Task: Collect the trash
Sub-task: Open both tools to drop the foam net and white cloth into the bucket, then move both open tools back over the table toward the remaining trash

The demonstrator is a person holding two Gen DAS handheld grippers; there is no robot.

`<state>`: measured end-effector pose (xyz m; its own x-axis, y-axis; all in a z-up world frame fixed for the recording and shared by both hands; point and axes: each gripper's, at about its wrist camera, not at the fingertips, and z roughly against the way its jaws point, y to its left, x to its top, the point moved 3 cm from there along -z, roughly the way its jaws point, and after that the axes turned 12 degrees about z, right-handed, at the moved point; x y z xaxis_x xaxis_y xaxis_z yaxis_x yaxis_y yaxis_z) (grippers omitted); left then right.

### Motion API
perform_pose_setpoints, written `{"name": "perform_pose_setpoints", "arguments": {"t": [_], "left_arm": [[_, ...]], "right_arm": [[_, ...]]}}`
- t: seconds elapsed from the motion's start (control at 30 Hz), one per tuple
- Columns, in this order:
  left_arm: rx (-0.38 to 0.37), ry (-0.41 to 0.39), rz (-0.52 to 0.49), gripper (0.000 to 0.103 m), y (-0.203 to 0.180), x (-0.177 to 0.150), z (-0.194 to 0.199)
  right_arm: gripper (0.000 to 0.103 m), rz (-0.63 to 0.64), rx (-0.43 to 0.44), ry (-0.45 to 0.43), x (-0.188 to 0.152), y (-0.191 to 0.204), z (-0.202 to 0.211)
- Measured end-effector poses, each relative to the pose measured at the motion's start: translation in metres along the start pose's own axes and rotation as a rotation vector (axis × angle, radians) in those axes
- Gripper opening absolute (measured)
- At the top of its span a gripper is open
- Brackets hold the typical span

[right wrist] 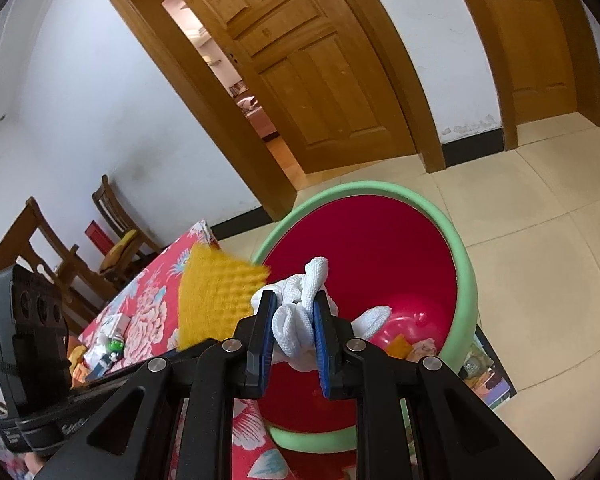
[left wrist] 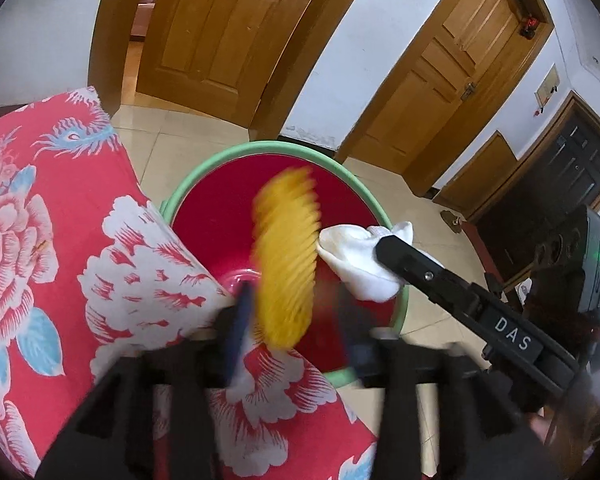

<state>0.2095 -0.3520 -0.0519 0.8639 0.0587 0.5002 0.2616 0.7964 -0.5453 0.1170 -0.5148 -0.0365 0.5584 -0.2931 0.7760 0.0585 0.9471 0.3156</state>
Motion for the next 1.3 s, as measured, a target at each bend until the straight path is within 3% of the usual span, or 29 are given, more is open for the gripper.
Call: {"name": "perform_pose_setpoints", "arguments": {"t": [0.1, 0.27, 0.67, 0.73, 0.8, 0.87, 1.3], "left_arm": [[0.034, -0.053, -0.039, 0.077, -0.003, -0.003, 0.006], [0.046, -0.066, -0.081, 0.080, -0.008, -0.010, 0.004], [0.045, -0.117, -0.036, 0.087, 0.002, -0.012, 0.015], [0.049, -0.111, -0.032, 0.087, 0.003, -0.011, 0.014], [0.046, -0.110, -0.026, 0.089, 0.001, -0.010, 0.014], [0.045, -0.116, -0.018, 0.092, 0.002, -0.009, 0.015], [0.091, -0.168, -0.045, 0.092, -0.003, 0.003, 0.030]], "right_arm": [[0.020, 0.000, -0.011, 0.005, 0.000, -0.001, 0.000], [0.021, 0.004, -0.016, 0.006, 0.000, 0.000, -0.001], [0.024, 0.010, -0.012, 0.016, -0.001, 0.000, -0.002], [0.029, 0.010, -0.015, 0.021, -0.001, -0.001, -0.003], [0.074, 0.016, -0.035, 0.047, -0.002, -0.001, -0.006], [0.078, 0.025, -0.073, 0.053, -0.002, -0.001, -0.007], [0.079, 0.066, -0.101, 0.011, 0.004, 0.006, 0.001]]}}
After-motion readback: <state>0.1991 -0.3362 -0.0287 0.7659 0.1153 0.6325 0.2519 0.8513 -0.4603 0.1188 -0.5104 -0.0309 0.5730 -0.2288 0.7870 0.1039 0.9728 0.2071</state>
